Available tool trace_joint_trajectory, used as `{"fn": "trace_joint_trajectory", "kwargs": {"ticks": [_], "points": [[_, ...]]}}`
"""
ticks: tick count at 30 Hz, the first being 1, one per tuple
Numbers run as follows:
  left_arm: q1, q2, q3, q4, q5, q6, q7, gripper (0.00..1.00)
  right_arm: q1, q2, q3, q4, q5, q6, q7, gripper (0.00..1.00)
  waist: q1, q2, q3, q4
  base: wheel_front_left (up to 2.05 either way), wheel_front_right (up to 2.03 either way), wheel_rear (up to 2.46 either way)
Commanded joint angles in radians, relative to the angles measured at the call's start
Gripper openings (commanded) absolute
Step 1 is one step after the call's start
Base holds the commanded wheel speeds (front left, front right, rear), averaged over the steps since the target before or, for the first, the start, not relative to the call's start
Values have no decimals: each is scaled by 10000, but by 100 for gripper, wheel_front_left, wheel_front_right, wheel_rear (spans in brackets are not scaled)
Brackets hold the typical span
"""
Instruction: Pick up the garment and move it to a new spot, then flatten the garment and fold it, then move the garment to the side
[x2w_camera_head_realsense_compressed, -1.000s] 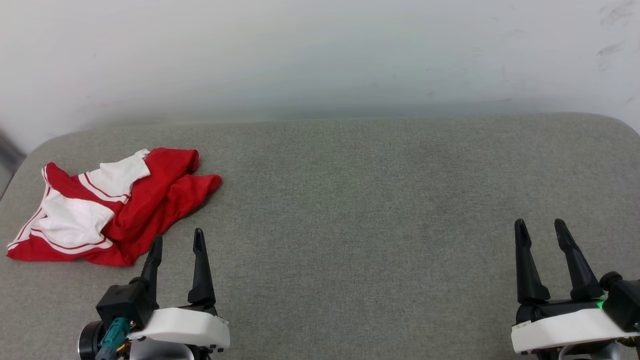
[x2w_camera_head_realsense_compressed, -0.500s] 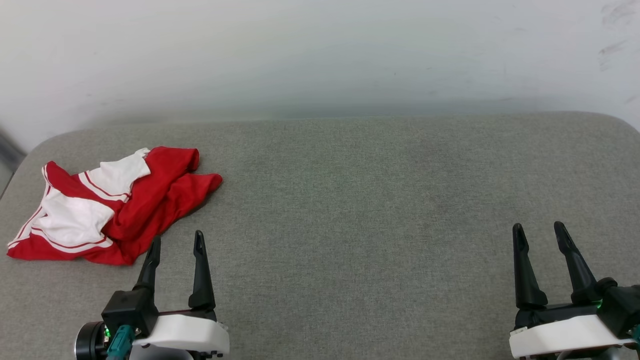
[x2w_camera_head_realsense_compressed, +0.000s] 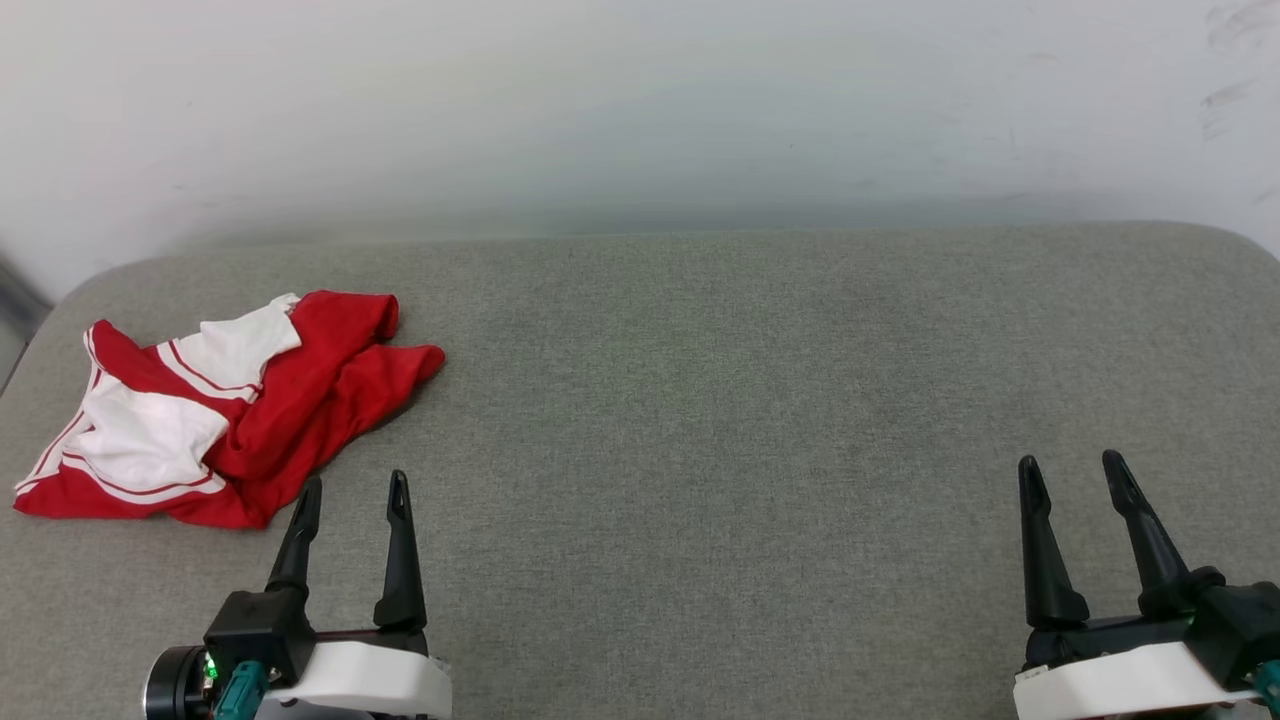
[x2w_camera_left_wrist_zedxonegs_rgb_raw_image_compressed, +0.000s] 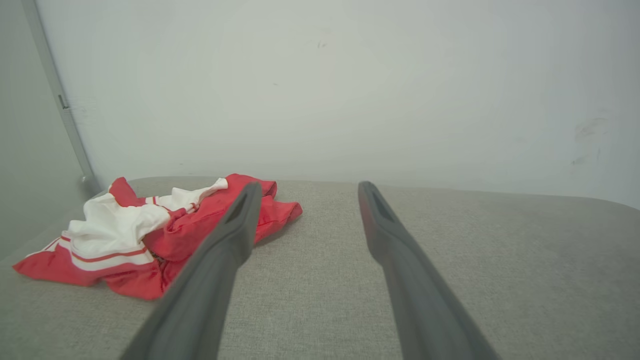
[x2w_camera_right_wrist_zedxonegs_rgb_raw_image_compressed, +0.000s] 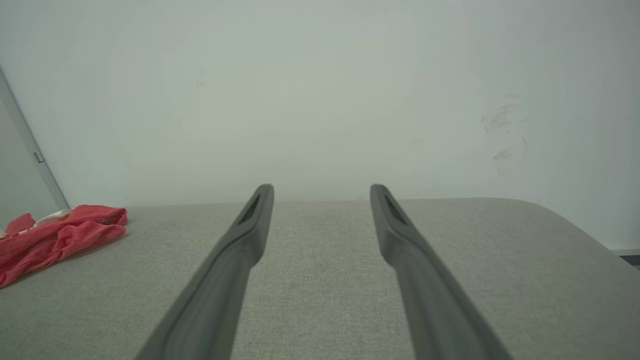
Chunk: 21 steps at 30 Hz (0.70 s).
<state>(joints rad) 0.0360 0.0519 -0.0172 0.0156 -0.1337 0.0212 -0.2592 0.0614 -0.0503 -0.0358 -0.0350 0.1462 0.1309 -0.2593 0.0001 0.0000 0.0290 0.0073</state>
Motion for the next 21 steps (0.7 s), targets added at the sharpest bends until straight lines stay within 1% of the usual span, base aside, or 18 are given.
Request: {"fn": "trace_joint_trajectory", "kwargs": {"ticks": [1, 10, 15, 21], "points": [[90, -17, 27, -8, 105, -1, -72, 100, 88, 2, 5, -14, -166, -3, -72, 100, -1, 0, 4, 0, 0, 0, 0], [68, -18, 49, 193, -298, -73, -68, 100, 91, 2, -22, 164, 221, -1, -62, 100, -1, 0, 19, 7, 0, 0, 0], [30, -17, 34, 258, -326, -67, -68, 100, 114, 2, -26, 188, 251, -3, -62, 100, -1, 0, 20, 50, 0, 0, 0], [-49, -18, 100, 268, -307, 22, -68, 100, 138, 2, -36, 182, 268, -3, -62, 100, -1, 0, 24, 308, 0, 0, 0]]}}
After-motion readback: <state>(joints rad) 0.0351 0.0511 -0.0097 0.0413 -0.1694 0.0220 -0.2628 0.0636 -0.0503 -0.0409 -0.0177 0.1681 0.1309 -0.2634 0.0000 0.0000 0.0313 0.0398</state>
